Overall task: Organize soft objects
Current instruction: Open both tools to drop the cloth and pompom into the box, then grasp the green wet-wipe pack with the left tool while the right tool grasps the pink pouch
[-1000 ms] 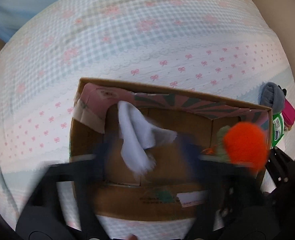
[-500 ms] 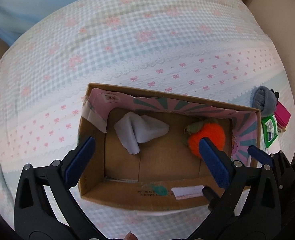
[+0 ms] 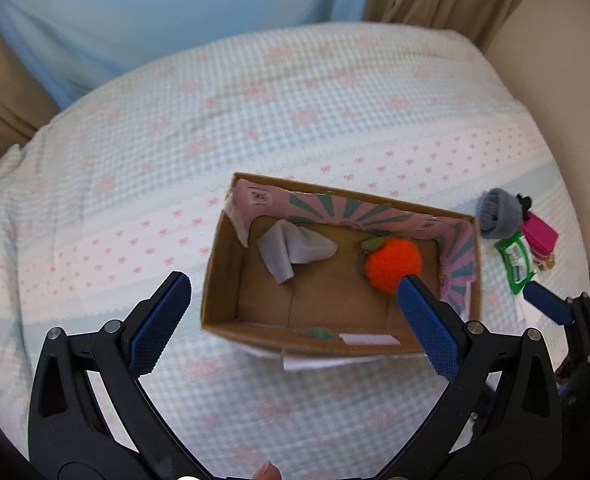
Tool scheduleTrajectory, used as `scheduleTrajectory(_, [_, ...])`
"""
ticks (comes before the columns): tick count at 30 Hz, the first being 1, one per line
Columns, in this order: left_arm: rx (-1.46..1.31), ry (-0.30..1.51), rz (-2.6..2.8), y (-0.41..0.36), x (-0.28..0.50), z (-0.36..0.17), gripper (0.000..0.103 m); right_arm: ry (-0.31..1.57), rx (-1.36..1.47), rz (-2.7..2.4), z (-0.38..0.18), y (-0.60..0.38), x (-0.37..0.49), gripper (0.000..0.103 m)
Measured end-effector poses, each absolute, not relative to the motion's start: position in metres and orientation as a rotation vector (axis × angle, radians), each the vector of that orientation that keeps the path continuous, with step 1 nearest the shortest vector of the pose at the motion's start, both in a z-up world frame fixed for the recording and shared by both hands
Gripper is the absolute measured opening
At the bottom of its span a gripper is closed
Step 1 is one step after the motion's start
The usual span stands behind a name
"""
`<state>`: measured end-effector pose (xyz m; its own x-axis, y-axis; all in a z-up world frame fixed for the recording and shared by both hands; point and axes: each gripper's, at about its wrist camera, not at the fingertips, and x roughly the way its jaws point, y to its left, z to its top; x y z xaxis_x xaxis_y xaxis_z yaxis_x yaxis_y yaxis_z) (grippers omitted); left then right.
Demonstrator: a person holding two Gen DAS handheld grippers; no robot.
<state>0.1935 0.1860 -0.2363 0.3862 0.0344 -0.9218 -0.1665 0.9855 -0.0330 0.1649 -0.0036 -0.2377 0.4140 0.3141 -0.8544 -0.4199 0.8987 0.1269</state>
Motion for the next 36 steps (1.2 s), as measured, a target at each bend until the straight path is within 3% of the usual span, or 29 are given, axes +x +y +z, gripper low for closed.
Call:
scheduleTrajectory(21, [-0.175,0.84,0.18,0.13,0.022,-0.103,0.103,0.726,-0.09,0.314,-0.091,-0.096,0.031,0.103])
scheduleTrajectory(36, [-0.198,0.813,0.012,0.061,0.031,-0.09,0.103,0.675,-0.087,0.098,-0.072,-0.177,0.013,0.103])
